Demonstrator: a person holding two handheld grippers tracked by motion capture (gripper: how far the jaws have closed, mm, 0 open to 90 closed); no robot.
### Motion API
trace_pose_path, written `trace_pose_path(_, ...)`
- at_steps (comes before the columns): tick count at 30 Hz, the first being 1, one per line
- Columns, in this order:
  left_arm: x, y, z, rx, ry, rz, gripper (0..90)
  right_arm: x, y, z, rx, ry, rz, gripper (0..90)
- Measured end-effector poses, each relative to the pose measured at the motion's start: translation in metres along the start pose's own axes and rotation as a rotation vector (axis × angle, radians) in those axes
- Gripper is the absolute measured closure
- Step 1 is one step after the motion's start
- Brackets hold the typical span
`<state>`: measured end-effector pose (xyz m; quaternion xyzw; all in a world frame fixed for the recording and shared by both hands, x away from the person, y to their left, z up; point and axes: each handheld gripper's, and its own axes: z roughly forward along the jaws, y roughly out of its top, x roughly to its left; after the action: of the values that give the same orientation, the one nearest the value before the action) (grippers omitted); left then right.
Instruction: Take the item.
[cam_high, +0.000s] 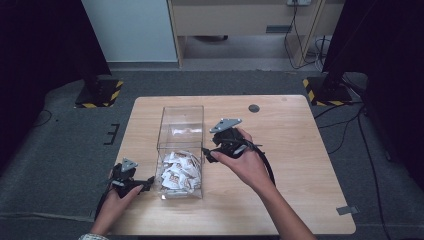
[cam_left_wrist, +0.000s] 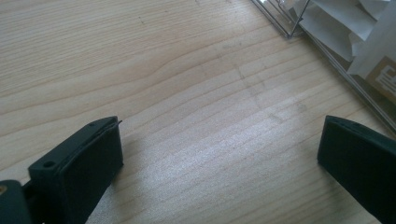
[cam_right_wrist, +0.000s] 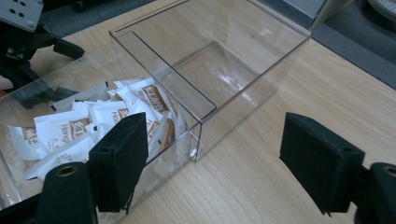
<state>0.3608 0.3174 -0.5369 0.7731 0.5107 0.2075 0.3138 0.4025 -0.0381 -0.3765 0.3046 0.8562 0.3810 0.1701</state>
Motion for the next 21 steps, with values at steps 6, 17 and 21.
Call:
trace_pose_path(6, 0.0, 0.0, 0.0, 0.0, 0.0, 0.0, 0.0, 0.005, 0.01, 0.002, -0.001, 0.017, -0.016, 25.8)
trace_pose_path(17, 0.0, 0.0, 0.0, 0.0, 0.0, -0.001, 0.0, 0.016, 0.023, 0.01, -0.005, 0.056, -0.062, 35.4)
trace_pose_path(21, 0.0, 0.0, 0.0, 0.0, 0.0, 0.0, 0.0, 0.022, 0.024, 0.014, -0.007, 0.064, -0.076, 36.1)
